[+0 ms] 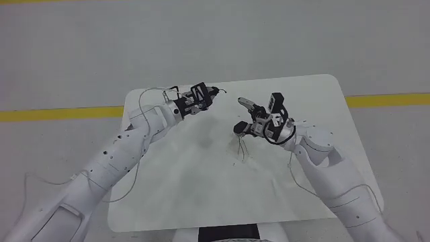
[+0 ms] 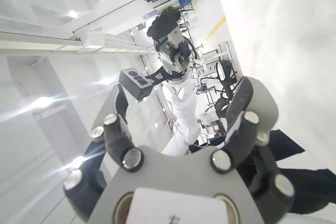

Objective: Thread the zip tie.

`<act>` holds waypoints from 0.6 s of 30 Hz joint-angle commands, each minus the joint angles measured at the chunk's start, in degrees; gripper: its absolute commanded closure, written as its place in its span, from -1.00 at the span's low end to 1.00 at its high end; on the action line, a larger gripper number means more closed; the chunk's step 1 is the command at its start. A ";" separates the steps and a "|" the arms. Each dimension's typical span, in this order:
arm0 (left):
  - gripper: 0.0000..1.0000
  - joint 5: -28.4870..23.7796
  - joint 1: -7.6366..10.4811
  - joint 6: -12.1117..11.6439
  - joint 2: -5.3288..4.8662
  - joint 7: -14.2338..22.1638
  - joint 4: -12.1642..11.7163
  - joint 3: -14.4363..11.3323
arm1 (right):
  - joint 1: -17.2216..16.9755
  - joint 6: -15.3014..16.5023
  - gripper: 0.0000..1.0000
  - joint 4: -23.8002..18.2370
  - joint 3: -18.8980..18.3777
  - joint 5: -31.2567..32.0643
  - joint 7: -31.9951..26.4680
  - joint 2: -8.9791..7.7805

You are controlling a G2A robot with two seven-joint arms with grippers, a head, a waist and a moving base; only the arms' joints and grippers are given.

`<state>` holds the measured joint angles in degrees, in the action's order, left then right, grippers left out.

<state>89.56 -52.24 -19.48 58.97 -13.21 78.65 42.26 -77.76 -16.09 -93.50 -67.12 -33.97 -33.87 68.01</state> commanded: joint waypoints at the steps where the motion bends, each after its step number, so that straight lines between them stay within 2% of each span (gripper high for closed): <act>1: 1.00 -0.90 -0.79 0.00 -0.16 -0.02 0.51 0.08 | 1.26 0.97 -1.00 1.67 1.74 -0.41 1.22 0.46; 8: 1.00 -1.19 -1.09 0.00 -0.31 -0.26 0.93 0.09 | 1.42 1.20 -1.00 1.94 1.89 -0.49 1.57 0.53; 10: 1.00 -4.34 -2.05 0.00 -0.23 0.47 0.42 -0.18 | 1.31 1.43 -1.00 1.91 1.98 -0.39 1.92 0.56; 14: 1.00 -8.78 -1.06 0.00 -0.87 3.27 0.29 -3.40 | 2.40 1.10 -1.00 2.93 3.49 0.16 3.73 0.96; 18: 1.00 -12.90 1.01 0.00 -2.47 5.89 0.08 -7.46 | 4.42 1.72 -1.00 4.54 5.42 2.24 5.03 1.42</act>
<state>77.86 -51.82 -19.48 56.92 -8.04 78.75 35.80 -73.70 -14.74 -89.35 -62.03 -32.54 -29.12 69.37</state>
